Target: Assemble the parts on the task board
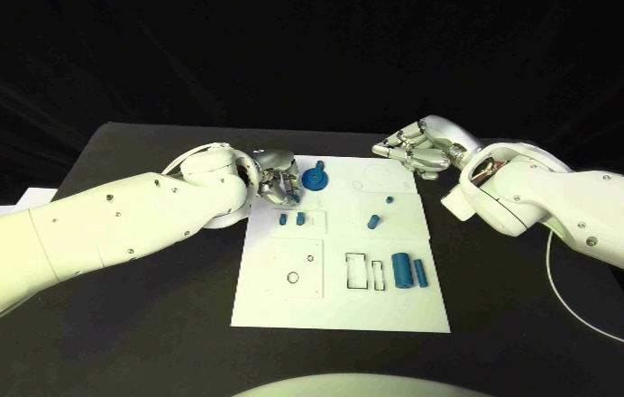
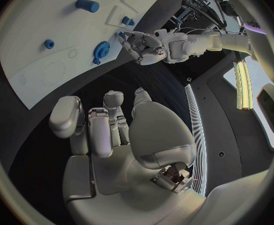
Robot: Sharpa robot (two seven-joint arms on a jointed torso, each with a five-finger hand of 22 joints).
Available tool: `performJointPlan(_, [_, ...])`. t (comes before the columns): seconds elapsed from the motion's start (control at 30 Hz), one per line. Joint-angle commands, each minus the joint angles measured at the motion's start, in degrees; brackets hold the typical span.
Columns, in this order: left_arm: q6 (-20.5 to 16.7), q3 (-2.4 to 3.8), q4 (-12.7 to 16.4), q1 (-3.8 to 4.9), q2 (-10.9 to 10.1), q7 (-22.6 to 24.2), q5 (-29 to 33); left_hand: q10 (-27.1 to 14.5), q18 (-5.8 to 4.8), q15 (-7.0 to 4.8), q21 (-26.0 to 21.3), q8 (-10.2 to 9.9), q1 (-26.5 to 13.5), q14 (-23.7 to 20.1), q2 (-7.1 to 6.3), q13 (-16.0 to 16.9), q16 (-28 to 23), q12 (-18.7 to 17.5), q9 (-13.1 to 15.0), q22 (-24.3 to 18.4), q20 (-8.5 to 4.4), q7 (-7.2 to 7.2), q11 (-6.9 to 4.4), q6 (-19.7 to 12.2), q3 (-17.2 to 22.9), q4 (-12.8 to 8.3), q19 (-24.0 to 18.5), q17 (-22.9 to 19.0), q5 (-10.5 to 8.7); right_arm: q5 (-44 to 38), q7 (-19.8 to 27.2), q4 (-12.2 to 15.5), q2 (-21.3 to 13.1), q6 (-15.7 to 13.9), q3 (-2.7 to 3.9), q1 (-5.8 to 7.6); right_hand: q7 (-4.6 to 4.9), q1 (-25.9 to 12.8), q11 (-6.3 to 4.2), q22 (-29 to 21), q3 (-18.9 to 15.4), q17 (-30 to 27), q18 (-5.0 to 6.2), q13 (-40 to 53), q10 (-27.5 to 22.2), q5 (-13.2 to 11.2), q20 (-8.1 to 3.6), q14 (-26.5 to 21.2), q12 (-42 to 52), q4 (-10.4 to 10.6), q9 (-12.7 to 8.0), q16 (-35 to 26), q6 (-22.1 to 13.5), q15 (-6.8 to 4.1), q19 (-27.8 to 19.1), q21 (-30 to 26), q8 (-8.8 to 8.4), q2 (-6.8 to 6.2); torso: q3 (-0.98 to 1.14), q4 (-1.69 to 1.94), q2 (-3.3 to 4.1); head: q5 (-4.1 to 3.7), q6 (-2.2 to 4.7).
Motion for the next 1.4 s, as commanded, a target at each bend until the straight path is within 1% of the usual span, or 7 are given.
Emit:
performJointPlan(0.03, [1.1, -0.08, -0.1, -0.08, 0.2, -0.5, 0.2, 0.3, -0.64, -0.05, -0.1, -0.2, -0.6, 1.4, 0.14, 0.0, -0.2, -0.4, 0.0, 2.6, 0.19, 0.05, 0.28, 0.2, 0.4, 0.0, 1.4, -0.1, -0.27, -0.2, 0.5, 0.1, 0.1, 0.7, 0.0, -0.04, 0.05, 0.5, -0.03, 0.0, -0.3, 0.1, 1.0, 0.1, -0.4, 0.3, 0.05, 2.8, 0.3, -0.1, 0.1, -0.3, 0.1, 0.36, -0.4, -0.3, 0.33, -0.04, -0.01, -0.03, 0.02, 0.02, 0.0])
performJointPlan(0.63, [2.9, -0.2, -0.9, -0.13, 1.0, -2.8, 0.2, -0.2, -0.47, 0.22, -1.2, -1.1, -1.7, 1.0, -0.33, -0.2, -0.6, -1.8, -0.5, 2.1, 0.39, 0.35, 0.65, -0.5, 1.1, -0.2, 1.0, -0.8, -0.31, -0.2, 0.6, 0.0, 0.2, 0.7, 0.0, -0.04, 0.05, 0.5, -0.03, 0.0, -0.3, 0.1, 1.0, 0.1, -0.4, 0.3, 0.05, 2.8, 0.3, -0.1, 0.1, -0.3, 0.1, 0.36, -0.4, -0.3, 0.33, -0.04, 0.01, -0.02, 0.01, -0.04, -0.08])
performJointPlan(0.83, [3.1, -0.21, -0.9, -0.15, 0.8, -2.9, 0.2, -0.9, -0.38, 0.46, -1.8, -1.6, -2.3, 0.8, -0.91, -0.4, -0.8, -2.6, -0.9, 1.9, 0.56, 0.64, 0.95, -1.3, 1.3, -0.3, 0.8, -1.2, -0.34, -0.2, 0.6, 0.0, 0.1, 0.7, 0.0, -0.04, 0.05, 0.5, -0.03, 0.0, -0.3, 0.1, 1.0, 0.1, -0.4, 0.3, 0.05, 2.8, 0.3, -0.1, 0.1, -0.3, 0.1, 0.36, -0.4, -0.3, 0.33, -0.04, 0.0, -0.03, -0.01, -0.06, -0.09])
performJointPlan(1.07, [2.3, -0.21, -0.9, -0.16, 0.6, -2.8, 0.2, -3.1, -0.17, 1.32, -3.5, -2.0, -3.6, 0.3, -2.53, -0.9, -1.4, -4.8, -2.3, 1.1, 1.26, 1.56, 2.01, -8.2, 1.6, -0.4, 0.3, -2.8, -0.37, 0.0, 0.5, -0.2, 0.1, 0.7, 0.0, -0.04, 0.05, 0.6, -0.04, -0.4, -0.5, -0.1, 1.07, -0.2, -0.6, 0.4, 0.04, 2.8, 0.0, 0.0, 0.1, -0.4, 0.1, 0.35, -0.6, -0.5, 0.34, 0.08, -0.02, 0.01, 0.01, -0.08, -0.06])
performJointPlan(1.27, [1.9, -0.21, -0.9, -0.17, 0.4, -2.9, 0.2, -3.6, -0.04, 1.5, -4.2, -1.9, -3.8, 0.1, -2.69, -0.9, -1.7, -5.3, -2.3, 0.7, 1.44, 1.86, 2.27, -9.0, 1.5, -0.4, 0.1, -3.3, -0.38, 0.0, 0.2, -0.4, 0.1, 0.9, 0.0, -0.04, 0.1, 0.7, 0.0, -1.1, -0.6, -0.4, 1.22, -1.3, -1.3, 0.4, 0.05, 2.7, -1.2, 0.0, 0.0, -0.6, 0.0, 0.36, -1.0, -1.0, 0.27, 0.04, -0.01, -0.05, 0.03, -0.04, -0.04])
performJointPlan(1.33, [1.6, -0.21, -0.8, -0.17, 0.1, -2.9, 0.2, -3.7, 0.0, 1.55, -4.5, -1.9, -3.8, 0.1, -2.71, -0.9, -1.7, -5.4, -2.3, 0.6, 1.49, 1.94, 2.33, -9.2, 1.5, -0.5, 0.1, -3.5, -0.37, -0.1, -0.3, -0.5, 0.1, 1.5, 0.0, -0.04, 0.23, 1.1, 0.11, -2.5, -0.9, -1.1, 1.46, -4.5, -3.5, 0.4, 0.1, 2.5, -4.9, 0.0, 0.0, -1.1, -0.4, 0.45, -1.7, -1.8, 0.15, 0.06, 0.0, -0.03, -0.01, -0.1, -0.05])
performJointPlan(1.4, [1.1, -0.21, -0.7, -0.17, -0.1, -2.7, 0.3, -3.8, 0.03, 1.59, -4.7, -1.9, -3.7, 0.1, -2.74, -0.9, -1.8, -5.4, -2.3, 0.5, 1.53, 2.0, 2.39, -9.3, 1.5, -0.5, 0.0, -3.6, -0.37, -0.5, -1.0, -0.8, 0.1, 2.5, 0.0, -0.04, 0.41, 3.0, 0.27, -6.0, -0.7, -3.5, 2.11, -9.0, -6.8, 0.4, 0.22, 1.8, -10.2, -0.7, 0.0, -3.0, -0.9, 0.57, -3.7, -4.1, 0.07, 0.26, -0.04, 0.01, -0.03, -0.14, -0.05])
